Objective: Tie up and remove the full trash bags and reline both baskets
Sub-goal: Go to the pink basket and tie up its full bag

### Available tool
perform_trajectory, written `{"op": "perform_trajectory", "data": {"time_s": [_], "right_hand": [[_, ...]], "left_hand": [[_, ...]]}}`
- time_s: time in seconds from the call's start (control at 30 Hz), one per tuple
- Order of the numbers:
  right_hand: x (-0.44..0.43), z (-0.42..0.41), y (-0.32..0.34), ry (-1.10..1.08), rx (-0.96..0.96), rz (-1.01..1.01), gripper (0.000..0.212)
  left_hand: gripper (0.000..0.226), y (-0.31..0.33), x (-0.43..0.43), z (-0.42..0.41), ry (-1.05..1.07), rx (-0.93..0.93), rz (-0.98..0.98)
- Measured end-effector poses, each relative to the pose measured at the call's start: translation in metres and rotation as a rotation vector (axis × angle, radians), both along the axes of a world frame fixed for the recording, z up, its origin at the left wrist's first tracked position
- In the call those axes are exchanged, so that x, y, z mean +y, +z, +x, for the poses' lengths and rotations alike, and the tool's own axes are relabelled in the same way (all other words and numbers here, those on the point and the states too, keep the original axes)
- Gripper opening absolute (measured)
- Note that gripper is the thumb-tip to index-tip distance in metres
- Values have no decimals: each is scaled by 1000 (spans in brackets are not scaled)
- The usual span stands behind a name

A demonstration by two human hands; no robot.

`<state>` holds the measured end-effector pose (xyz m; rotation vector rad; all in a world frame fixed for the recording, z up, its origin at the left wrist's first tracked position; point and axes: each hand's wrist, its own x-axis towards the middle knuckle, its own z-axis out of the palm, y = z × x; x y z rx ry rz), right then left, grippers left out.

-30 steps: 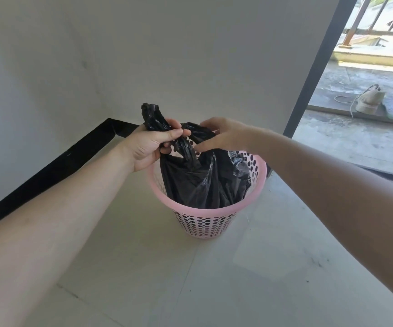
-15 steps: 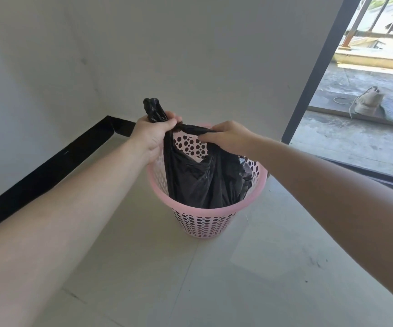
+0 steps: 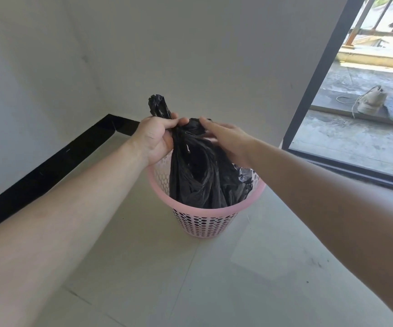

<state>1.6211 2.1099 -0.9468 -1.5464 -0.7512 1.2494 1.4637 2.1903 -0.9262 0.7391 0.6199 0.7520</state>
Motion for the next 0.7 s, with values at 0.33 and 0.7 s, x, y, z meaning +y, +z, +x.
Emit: {"op": "perform_trajectory", "data": {"time_s": [0.33, 0.7], "right_hand": [[9, -30, 9, -707, 410, 106, 36], [-36, 60, -17, -840, -256, -34, 27]], "left_hand": [[28, 11, -7, 26, 278, -160, -188], [20, -34, -10, -5, 549, 445, -62]]}}
